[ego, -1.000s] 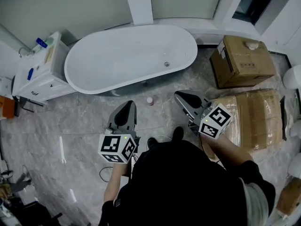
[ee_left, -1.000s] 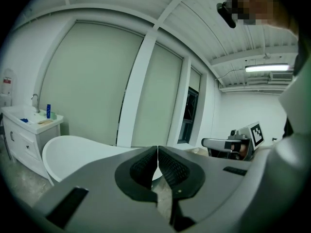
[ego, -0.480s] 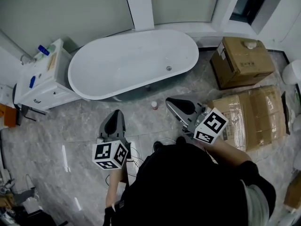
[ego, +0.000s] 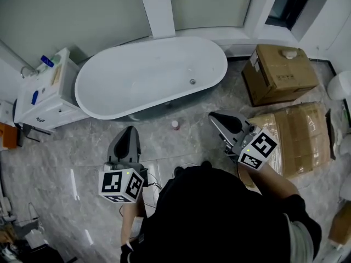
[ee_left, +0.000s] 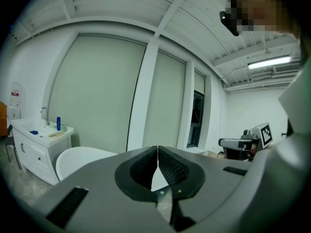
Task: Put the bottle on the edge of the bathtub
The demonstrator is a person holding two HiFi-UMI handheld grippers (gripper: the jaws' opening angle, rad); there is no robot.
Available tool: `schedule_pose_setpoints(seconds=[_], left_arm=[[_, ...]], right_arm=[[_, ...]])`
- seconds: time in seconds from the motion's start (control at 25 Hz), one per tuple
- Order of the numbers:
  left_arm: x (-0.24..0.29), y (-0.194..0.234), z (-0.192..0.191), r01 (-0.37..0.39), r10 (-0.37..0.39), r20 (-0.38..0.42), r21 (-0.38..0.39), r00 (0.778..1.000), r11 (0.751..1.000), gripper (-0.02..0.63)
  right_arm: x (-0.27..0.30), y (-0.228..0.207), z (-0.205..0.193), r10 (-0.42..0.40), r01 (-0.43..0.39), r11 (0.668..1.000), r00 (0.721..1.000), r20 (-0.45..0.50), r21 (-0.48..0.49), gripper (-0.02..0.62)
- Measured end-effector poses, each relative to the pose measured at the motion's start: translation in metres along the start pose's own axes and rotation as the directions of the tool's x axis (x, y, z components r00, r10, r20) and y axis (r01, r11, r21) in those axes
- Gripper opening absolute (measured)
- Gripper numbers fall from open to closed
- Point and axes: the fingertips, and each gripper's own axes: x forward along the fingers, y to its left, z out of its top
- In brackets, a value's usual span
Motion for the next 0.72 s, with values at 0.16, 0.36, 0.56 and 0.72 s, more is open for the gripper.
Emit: schedule_pose_setpoints(seconds=[0.16,0.36,0.56,0.72], left_arm=[[0.007,-0.022,0.006,0.018,-0.017,0.018,-0.004,1.0,1.0,0.018],[0.015,-0.034,0.007,0.026,-0.026,0.02,0.02,0.999,0.999,0.018],[0.023,-0.037,0.008,0.043,-0.044,0.009,0.029,0.999,0.999,0.018],[0.03,-0.033,0.012,0.038,-0.038,0.013,0.05,0.999,0.998,0.018]], right_arm=[[-0.004,-0.009,0.013,-0.002,0.002,1.0,1.0,0.024,-0.012,0.028],[-0.002,-0.006,0.016,0.019,-0.019,1.0,0.999,0.049,0.001,0.028],[0.003,0.002,0.025,0.031,-0.03,0.999,0.997,0.069,-0.018,0.028],[0.007,0.001,0.029,0.034,-0.033,0.999,0.996,0.083,-0.015,0.028]])
